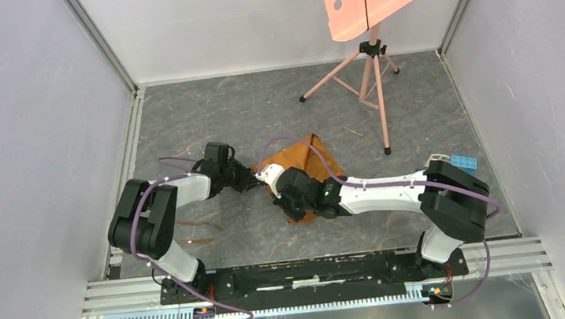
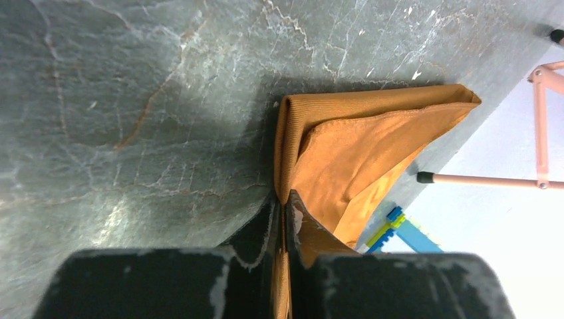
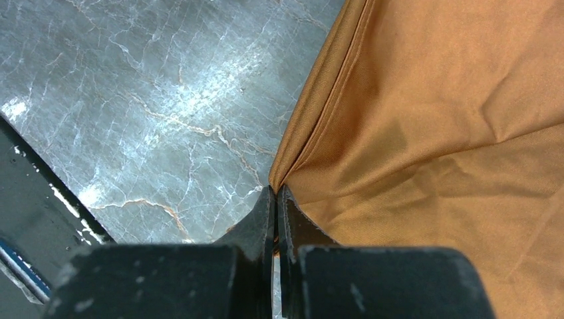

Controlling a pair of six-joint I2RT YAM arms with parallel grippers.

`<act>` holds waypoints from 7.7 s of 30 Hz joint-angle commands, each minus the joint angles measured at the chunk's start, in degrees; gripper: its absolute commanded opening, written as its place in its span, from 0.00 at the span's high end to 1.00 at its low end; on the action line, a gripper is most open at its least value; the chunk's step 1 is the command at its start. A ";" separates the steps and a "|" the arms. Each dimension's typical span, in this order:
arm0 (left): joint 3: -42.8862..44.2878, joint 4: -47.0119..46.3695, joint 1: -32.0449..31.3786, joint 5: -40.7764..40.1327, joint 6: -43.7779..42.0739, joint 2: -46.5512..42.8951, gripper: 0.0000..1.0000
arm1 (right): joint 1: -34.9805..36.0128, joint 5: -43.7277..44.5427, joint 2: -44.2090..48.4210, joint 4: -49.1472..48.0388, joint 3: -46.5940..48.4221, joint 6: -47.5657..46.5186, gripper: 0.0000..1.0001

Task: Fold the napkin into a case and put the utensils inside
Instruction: Pick up the upper triangle-folded napkin from the center of the board, then turn over the upper triangle folded napkin at the center of the board, then move the lower triangle-folded napkin to the center of the board, then pick up the lower triangle-folded napkin from the center of the board.

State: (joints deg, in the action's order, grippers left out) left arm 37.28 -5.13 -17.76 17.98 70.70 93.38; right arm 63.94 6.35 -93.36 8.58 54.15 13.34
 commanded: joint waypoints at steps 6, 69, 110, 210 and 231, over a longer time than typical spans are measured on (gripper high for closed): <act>6.70 28.85 0.65 -10.72 -7.85 -18.87 0.98 | 3.52 -6.18 3.57 -3.58 2.20 -0.93 1.00; 25.99 40.64 -6.58 -4.26 -41.85 -15.41 0.15 | -15.38 5.32 11.21 3.47 -22.24 8.36 0.45; 25.51 26.61 -2.19 -5.95 -37.31 8.85 0.49 | -21.50 3.89 21.14 8.41 -23.31 -6.10 0.74; -4.48 5.38 2.23 -2.67 -6.70 -14.16 0.09 | -1.44 -8.98 13.68 -1.89 -7.10 11.29 1.00; 4.82 18.09 -2.51 -19.12 -17.92 -13.12 0.90 | -7.50 -28.75 20.25 -22.94 -25.71 16.02 1.00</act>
State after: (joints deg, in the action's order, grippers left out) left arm 35.53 0.99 -18.87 9.43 60.01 85.21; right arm 57.74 -10.96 -74.87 -2.31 35.11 24.91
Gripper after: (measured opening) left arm 0.163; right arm 0.018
